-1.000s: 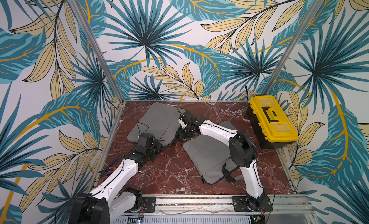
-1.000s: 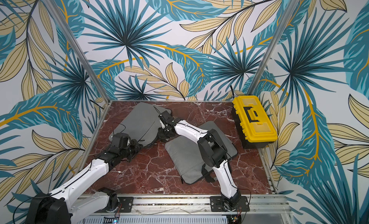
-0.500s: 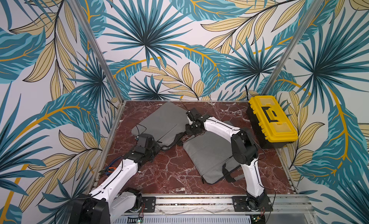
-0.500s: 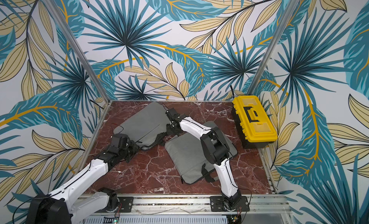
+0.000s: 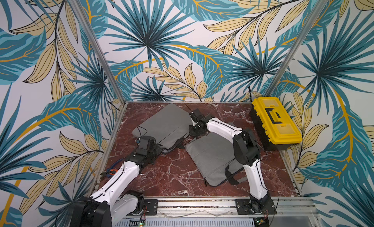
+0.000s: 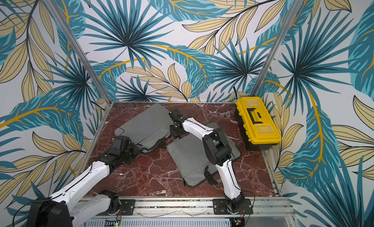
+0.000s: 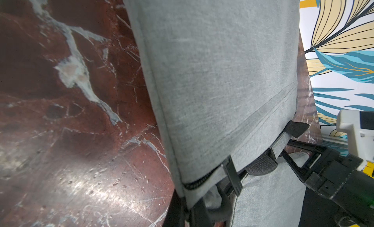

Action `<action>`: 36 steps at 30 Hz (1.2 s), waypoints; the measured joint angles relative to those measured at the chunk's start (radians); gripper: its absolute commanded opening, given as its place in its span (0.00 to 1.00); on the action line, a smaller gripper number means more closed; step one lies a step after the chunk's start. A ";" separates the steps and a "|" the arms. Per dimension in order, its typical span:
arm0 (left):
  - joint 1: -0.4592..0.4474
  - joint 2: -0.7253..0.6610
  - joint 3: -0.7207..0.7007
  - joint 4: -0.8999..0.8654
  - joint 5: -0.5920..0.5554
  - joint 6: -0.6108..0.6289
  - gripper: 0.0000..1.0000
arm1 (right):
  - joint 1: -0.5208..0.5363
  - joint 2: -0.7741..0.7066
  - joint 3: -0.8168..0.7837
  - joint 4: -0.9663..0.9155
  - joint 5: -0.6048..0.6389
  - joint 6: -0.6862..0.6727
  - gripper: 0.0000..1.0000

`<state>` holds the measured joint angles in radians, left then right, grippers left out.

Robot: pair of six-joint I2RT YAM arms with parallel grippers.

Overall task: Open the zippered laptop bag and take out the laptop
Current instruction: Unzip the zipper on the zippered laptop bag.

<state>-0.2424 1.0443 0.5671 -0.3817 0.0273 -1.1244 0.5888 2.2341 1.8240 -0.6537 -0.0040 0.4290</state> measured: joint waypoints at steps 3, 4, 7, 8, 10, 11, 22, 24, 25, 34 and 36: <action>0.000 0.000 0.000 -0.003 -0.008 -0.007 0.00 | -0.002 0.000 0.003 -0.003 0.000 -0.001 0.00; 0.000 0.000 0.000 -0.003 -0.009 -0.008 0.00 | -0.003 0.001 0.005 -0.004 0.000 -0.003 0.00; 0.000 0.000 0.000 -0.005 -0.011 -0.010 0.00 | -0.007 0.008 0.011 -0.006 0.000 -0.004 0.00; 0.000 0.000 0.000 -0.005 -0.012 -0.010 0.00 | -0.008 0.011 0.013 -0.006 -0.001 -0.005 0.00; 0.000 0.000 0.000 -0.007 -0.016 -0.010 0.00 | -0.009 0.015 0.014 -0.007 -0.001 -0.008 0.00; 0.000 0.000 0.000 -0.008 -0.018 -0.010 0.00 | -0.009 0.016 0.014 -0.007 -0.001 -0.011 0.00; 0.000 0.000 0.000 -0.041 -0.077 -0.009 0.00 | -0.048 0.018 0.039 -0.024 0.004 -0.028 0.00; 0.000 -0.001 0.000 -0.046 -0.091 -0.008 0.00 | -0.056 0.020 0.046 -0.031 0.003 -0.034 0.00; 0.000 -0.004 0.000 -0.048 -0.099 -0.006 0.00 | -0.060 0.022 0.052 -0.034 0.004 -0.038 0.00; 0.003 -0.064 0.000 -0.079 -0.201 0.022 0.00 | -0.096 0.066 0.121 -0.064 0.010 -0.074 0.00; 0.006 -0.064 0.001 -0.083 -0.217 0.031 0.00 | -0.101 0.084 0.138 -0.070 0.013 -0.082 0.00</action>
<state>-0.2359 0.9798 0.5678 -0.4644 -0.1894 -1.0931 0.4881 2.3177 1.9621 -0.7235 0.0086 0.3466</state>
